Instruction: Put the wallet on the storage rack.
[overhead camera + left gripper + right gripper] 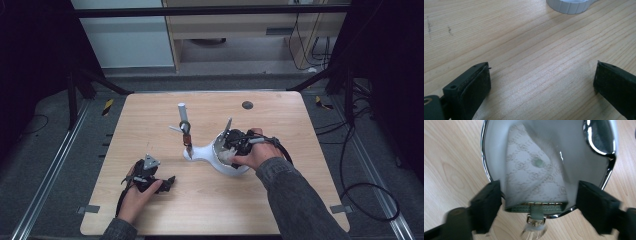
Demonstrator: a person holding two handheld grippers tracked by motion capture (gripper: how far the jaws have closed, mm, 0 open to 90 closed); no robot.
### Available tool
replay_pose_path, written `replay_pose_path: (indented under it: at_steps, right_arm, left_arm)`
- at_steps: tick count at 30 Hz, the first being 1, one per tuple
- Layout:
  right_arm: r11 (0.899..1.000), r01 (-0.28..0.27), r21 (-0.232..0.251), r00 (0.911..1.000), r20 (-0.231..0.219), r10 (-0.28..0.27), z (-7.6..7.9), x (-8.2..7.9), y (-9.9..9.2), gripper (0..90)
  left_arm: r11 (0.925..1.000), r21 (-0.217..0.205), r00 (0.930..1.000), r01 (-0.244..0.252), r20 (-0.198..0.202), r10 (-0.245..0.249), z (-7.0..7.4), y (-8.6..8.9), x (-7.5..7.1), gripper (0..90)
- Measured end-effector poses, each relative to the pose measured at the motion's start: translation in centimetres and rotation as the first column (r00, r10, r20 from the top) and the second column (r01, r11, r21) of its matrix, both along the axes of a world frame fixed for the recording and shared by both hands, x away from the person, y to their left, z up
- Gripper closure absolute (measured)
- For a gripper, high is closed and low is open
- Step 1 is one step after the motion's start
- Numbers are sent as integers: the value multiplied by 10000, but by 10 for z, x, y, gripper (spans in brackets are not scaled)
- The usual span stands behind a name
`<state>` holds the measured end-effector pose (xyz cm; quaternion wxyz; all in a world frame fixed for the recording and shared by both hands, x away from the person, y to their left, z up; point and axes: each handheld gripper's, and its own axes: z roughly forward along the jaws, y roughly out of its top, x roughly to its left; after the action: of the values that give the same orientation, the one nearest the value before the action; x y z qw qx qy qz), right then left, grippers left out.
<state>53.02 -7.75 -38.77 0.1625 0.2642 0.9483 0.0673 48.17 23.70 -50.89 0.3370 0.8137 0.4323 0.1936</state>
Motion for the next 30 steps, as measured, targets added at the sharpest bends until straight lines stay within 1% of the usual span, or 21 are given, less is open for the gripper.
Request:
replay_pose_path:
  at_steps: [3, 7, 13, 16, 20, 24, 30]
  right_arm:
    - [9999, 0, 117, 9999, 104, -1, 3, -2, 0, 203]
    - [9997, -112, 228, 9999, 135, 109, 6, -4, 1, 199]
    - [9996, -104, 259, 9999, 115, 101, 9, -6, 2, 211]
    - [9994, -160, 315, 9998, 121, 156, 10, -6, 1, 212]
    - [9991, -101, 410, 9998, 164, 95, 12, -8, 0, 207]
    - [9984, -172, 536, 9995, 265, 158, 14, -9, -3, 206]
    - [9977, -98, 666, 9992, 382, 73, 18, -12, -7, 199]
  left_arm:
    - [10000, 5, 10000, 0, 5, 0, 0, 0, 0, 5]
    - [10000, 4, 10000, 0, 5, 0, 0, 0, 0, 5]
    - [10000, 3, 10000, -2, 7, 2, 0, 0, 0, 5]
    - [10000, 3, 10000, -2, 5, 2, 0, 0, 0, 5]
    - [10000, 5, 10000, -2, 5, 2, 0, 0, 0, 5]
    - [10000, 5, 10000, 0, 5, 0, 0, 0, 0, 5]
    - [10000, 4, 10000, -1, 6, 1, 0, 0, 0, 5]
